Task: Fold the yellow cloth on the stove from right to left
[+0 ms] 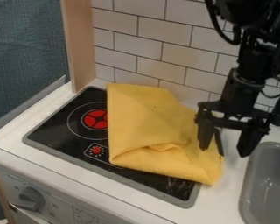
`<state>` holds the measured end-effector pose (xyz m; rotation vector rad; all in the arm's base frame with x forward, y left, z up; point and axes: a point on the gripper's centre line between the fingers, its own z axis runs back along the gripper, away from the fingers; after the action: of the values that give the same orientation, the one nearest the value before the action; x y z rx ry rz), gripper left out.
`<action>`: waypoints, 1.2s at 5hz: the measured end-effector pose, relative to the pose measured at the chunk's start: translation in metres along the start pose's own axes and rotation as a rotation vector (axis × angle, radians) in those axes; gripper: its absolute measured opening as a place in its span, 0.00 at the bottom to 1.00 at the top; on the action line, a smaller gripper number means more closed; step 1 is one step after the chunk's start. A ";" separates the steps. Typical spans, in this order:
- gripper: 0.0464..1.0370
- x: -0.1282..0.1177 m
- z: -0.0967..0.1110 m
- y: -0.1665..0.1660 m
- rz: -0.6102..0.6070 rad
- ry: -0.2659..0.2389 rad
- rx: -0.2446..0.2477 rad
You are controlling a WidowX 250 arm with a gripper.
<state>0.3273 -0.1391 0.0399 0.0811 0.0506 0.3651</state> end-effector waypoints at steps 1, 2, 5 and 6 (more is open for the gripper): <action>0.96 -0.002 -0.010 -0.005 -0.006 0.009 -0.002; 0.90 -0.005 -0.019 -0.014 -0.041 0.025 0.015; 0.09 -0.002 -0.022 -0.016 -0.047 0.014 0.021; 0.01 -0.003 -0.022 -0.015 -0.041 0.017 0.025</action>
<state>0.3284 -0.1525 0.0165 0.1015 0.0730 0.3239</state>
